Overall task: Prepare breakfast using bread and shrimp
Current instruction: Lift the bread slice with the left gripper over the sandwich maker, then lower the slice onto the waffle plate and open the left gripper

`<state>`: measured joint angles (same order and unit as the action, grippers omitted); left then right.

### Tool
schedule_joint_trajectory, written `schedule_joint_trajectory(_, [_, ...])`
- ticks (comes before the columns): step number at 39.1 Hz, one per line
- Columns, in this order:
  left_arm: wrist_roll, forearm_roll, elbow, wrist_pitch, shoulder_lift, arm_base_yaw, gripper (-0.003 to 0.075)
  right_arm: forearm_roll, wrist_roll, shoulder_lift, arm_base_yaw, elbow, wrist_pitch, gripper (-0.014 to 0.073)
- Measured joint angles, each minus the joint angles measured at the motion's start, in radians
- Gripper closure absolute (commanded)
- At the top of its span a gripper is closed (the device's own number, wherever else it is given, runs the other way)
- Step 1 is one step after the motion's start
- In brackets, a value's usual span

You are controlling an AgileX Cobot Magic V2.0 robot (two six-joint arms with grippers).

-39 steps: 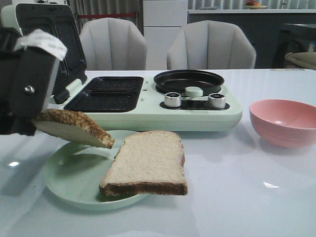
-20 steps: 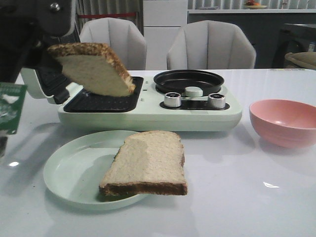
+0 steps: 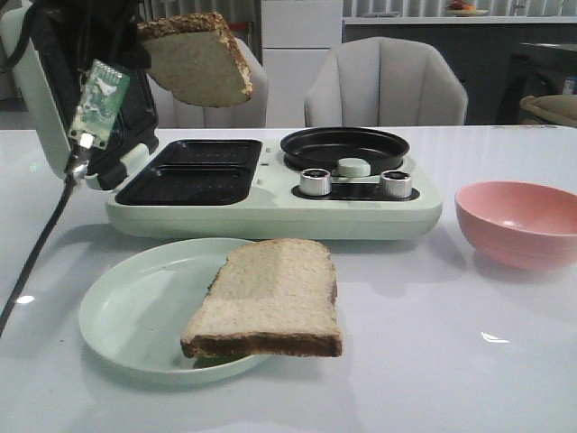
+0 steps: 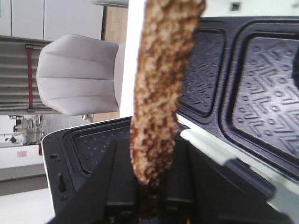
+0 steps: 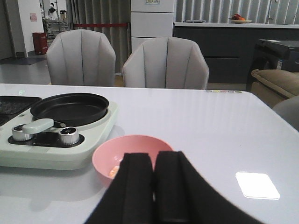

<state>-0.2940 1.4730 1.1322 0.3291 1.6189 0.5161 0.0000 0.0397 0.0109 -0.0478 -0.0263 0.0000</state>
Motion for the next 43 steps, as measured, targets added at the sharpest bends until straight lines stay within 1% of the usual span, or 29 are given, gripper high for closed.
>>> schedule_joint_trajectory(12, [-0.032,0.023,0.175,-0.058,0.146,-0.073,0.0599,0.0,0.0,0.0,0.0,0.0,0.0,0.0444])
schedule_joint_trajectory(17, [-0.035,0.024,0.221,-0.076,0.207,-0.092,0.0599,0.0,0.0,0.0,0.0,0.0,0.0,0.0444])
schedule_joint_trajectory(31, [-0.052,0.026,0.366,-0.069,0.409,-0.123,0.0599,0.0,0.0,0.0,0.0,0.0,0.0,0.0444])
schedule_joint_trajectory(43, [-0.057,0.021,0.389,-0.071,0.492,-0.126,0.0599,0.0,0.0,0.0,0.0,0.0,0.0,0.0444])
